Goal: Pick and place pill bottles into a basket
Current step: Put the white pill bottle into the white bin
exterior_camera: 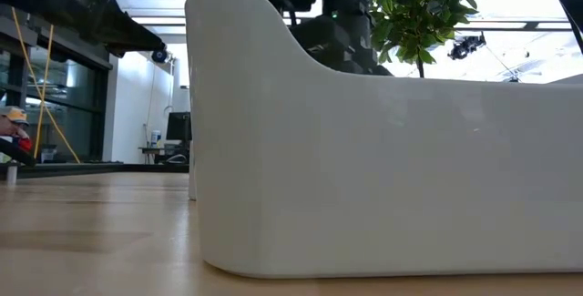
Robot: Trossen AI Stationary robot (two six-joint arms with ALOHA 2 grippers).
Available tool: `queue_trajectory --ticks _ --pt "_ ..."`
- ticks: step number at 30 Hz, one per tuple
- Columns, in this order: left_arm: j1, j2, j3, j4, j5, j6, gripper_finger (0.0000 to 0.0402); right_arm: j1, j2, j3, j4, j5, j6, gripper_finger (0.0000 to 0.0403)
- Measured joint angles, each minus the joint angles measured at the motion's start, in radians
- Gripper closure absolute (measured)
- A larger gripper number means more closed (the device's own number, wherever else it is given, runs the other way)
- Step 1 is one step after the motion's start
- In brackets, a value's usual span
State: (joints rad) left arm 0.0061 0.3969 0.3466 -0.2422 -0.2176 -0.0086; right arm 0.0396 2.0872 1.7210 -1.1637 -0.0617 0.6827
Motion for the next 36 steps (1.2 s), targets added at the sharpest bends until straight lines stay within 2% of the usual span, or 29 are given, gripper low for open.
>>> queue_trajectory --ticks 5,11,17,24,29,36 --pt "0.000 0.000 0.000 0.000 0.000 0.000 0.0277 0.008 -0.001 0.066 -0.077 0.014 -0.002 0.0266" --pt "0.000 0.000 0.000 0.000 0.000 0.000 0.0277 0.034 -0.002 0.213 -0.200 0.019 -0.002 0.0266" --pt "0.000 0.000 0.000 0.000 0.000 0.000 0.0277 0.111 -0.002 0.389 -0.300 0.040 0.043 0.0266" --pt "0.000 0.000 0.000 0.000 0.000 0.000 0.0277 0.232 -0.002 0.540 -0.315 0.029 0.124 0.0266" --pt "0.000 0.000 0.000 0.000 0.000 0.000 0.0277 0.322 -0.003 0.536 -0.310 -0.001 0.208 0.0266" --pt "0.000 0.000 0.000 0.000 0.000 0.000 0.0277 0.412 -0.003 0.411 -0.270 -0.054 0.337 0.0266"
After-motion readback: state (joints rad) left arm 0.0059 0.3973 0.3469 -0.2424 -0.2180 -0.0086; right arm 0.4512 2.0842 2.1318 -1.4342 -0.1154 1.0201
